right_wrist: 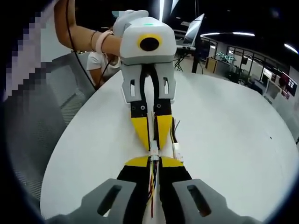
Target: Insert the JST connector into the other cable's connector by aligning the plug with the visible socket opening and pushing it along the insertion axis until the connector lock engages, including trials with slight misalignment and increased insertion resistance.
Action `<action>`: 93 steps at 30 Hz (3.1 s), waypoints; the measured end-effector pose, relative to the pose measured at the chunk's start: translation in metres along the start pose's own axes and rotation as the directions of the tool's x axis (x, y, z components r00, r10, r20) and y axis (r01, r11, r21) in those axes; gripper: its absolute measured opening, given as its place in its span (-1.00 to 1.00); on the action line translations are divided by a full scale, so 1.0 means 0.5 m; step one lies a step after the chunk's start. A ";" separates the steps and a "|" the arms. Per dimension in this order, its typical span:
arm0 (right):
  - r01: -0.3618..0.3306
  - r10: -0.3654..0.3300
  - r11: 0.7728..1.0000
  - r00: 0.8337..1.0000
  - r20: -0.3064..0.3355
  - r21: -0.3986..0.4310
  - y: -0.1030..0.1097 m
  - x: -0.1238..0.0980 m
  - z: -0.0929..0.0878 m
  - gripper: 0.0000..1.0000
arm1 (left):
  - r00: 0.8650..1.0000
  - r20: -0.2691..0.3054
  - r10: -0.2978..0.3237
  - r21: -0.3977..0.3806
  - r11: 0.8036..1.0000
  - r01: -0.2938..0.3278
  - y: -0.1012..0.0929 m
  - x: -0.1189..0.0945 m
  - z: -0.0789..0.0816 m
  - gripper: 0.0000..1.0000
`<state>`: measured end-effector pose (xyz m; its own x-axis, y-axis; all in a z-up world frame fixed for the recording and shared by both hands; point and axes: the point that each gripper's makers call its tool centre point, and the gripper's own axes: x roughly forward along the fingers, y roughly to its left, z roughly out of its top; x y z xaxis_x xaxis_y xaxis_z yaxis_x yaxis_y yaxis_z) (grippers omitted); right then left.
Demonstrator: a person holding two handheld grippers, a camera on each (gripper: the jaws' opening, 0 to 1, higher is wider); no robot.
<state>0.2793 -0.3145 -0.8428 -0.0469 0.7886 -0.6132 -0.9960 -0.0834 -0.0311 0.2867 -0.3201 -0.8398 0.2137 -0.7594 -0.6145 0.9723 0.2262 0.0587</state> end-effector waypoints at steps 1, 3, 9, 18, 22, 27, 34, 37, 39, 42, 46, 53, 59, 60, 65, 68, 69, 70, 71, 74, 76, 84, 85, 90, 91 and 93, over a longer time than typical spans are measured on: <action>0.000 0.000 1.000 1.000 0.000 0.001 0.000 0.000 -0.001 -0.94 | 1.000 0.000 0.002 -0.001 1.000 -0.002 0.000 0.000 0.000 -1.00; -0.001 0.001 1.000 1.000 -0.003 0.000 0.000 0.001 -0.003 -0.94 | 1.000 -0.002 0.002 -0.003 1.000 -0.002 -0.002 0.002 -0.001 -1.00; -0.004 0.004 1.000 1.000 -0.008 0.002 0.003 0.008 -0.005 -0.94 | 1.000 -0.009 0.001 -0.007 1.000 -0.001 -0.003 0.003 -0.008 -1.00; -0.003 0.003 1.000 1.000 -0.014 0.003 0.004 0.010 -0.007 -0.93 | 1.000 -0.009 0.002 -0.014 1.000 -0.002 -0.001 0.005 -0.012 -1.00; -0.001 0.001 1.000 1.000 -0.015 0.003 0.004 0.010 -0.007 -0.93 | 1.000 -0.010 0.001 -0.010 1.000 -0.001 -0.001 0.006 -0.013 -1.00; 0.004 -0.003 1.000 1.000 -0.017 0.018 0.003 0.010 -0.009 -0.93 | 1.000 -0.008 0.006 -0.018 1.000 -0.006 0.000 0.007 -0.014 -1.00; 0.012 -0.011 0.999 1.000 -0.011 0.042 0.001 0.010 -0.010 -0.92 | 1.000 -0.007 0.009 -0.018 1.000 -0.010 -0.002 0.006 -0.012 -1.00; 0.013 -0.013 0.999 1.000 -0.011 0.039 -0.001 0.010 -0.011 -0.92 | 1.000 -0.008 0.011 -0.019 1.000 -0.011 -0.002 0.006 -0.011 -1.00; 0.015 -0.014 0.999 1.000 -0.011 0.042 -0.001 0.010 -0.012 -0.92 | 1.000 -0.008 0.011 -0.023 1.000 -0.012 -0.002 0.006 -0.011 -1.00; 0.017 -0.017 0.999 1.000 -0.010 0.048 -0.003 0.010 -0.012 -0.92 | 1.000 -0.009 0.014 -0.039 0.999 -0.014 -0.002 0.006 -0.011 -1.00; 0.020 -0.019 0.999 1.000 -0.016 0.045 -0.004 0.010 -0.012 -0.92 | 1.000 -0.013 0.014 -0.039 0.999 -0.014 -0.004 0.005 -0.010 -0.98; 0.022 -0.021 0.998 1.000 -0.018 0.054 -0.004 0.010 -0.013 -0.91 | 1.000 -0.017 0.017 -0.048 0.999 -0.018 -0.003 0.002 -0.015 -0.95; 0.024 -0.022 0.998 1.000 -0.021 0.057 -0.002 0.009 -0.013 -0.90 | 0.999 -0.018 0.026 -0.056 0.998 -0.027 -0.004 0.000 -0.012 -0.92; 0.024 -0.023 0.998 1.000 -0.022 0.057 -0.001 0.009 -0.013 -0.90 | 0.999 -0.019 0.028 -0.058 0.998 -0.029 -0.004 0.000 -0.012 -0.91; 0.034 -0.033 0.997 0.999 -0.022 0.062 -0.001 0.002 -0.013 -0.90 | 0.999 -0.024 0.029 -0.063 0.998 -0.031 -0.010 -0.003 -0.012 -0.87; 0.042 -0.041 0.997 0.999 -0.018 0.065 0.000 -0.003 -0.010 -0.89 | 0.999 -0.023 0.033 -0.075 0.997 -0.034 -0.014 -0.005 -0.010 -0.78; 0.044 -0.043 0.997 0.999 -0.016 0.066 0.001 -0.004 -0.008 -0.88 | 0.999 -0.019 0.037 -0.076 0.996 -0.038 -0.014 -0.007 -0.009 -0.77; 0.047 -0.046 0.997 0.999 -0.016 0.067 0.001 -0.005 -0.008 -0.88 | 0.999 -0.017 0.039 -0.076 0.996 -0.040 -0.014 -0.008 -0.007 -0.77; 0.047 -0.046 0.997 0.999 -0.016 0.067 0.002 -0.006 -0.007 -0.88 | 0.999 -0.009 0.041 -0.081 0.996 -0.041 -0.015 -0.011 -0.003 -0.77; 0.047 -0.047 0.996 0.999 -0.014 0.069 0.008 -0.008 -0.002 -0.86 | 0.999 -0.001 0.049 -0.084 0.995 -0.049 -0.015 -0.016 0.004 -0.76; 0.048 -0.047 0.997 0.999 -0.011 0.067 0.012 -0.009 0.002 -0.81 | 0.999 -0.002 0.054 -0.082 0.995 -0.054 -0.014 -0.019 0.006 -0.75; 0.061 -0.060 0.995 0.998 -0.009 0.074 0.021 -0.017 0.007 -0.75 | 0.999 -0.004 0.050 -0.107 0.993 -0.050 -0.027 -0.028 0.007 -0.71; 0.063 -0.063 0.995 0.998 -0.008 0.077 0.021 -0.019 0.006 -0.74 | 0.999 -0.004 0.050 -0.110 0.993 -0.050 -0.028 -0.029 0.006 -0.70; 0.085 -0.085 0.993 0.996 -0.004 0.084 0.019 -0.030 0.007 -0.67 | 0.998 0.008 0.063 -0.119 0.991 -0.062 -0.032 -0.035 0.011 -0.66; 0.087 -0.087 0.992 0.996 -0.003 0.086 0.020 -0.031 0.008 -0.65 | 0.998 0.014 0.069 -0.124 0.990 -0.067 -0.030 -0.037 0.013 -0.65; 0.091 -0.092 0.992 0.996 0.000 0.089 0.021 -0.033 0.010 -0.66 | 0.997 0.014 0.078 -0.124 0.989 -0.075 -0.028 -0.039 0.014 -0.63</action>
<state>0.2694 -0.3255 -0.8292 0.0447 0.7926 -0.6081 -0.9989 0.0437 -0.0164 0.2696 -0.3128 -0.8230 0.2900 -0.7481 -0.5968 0.9342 0.3567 0.0068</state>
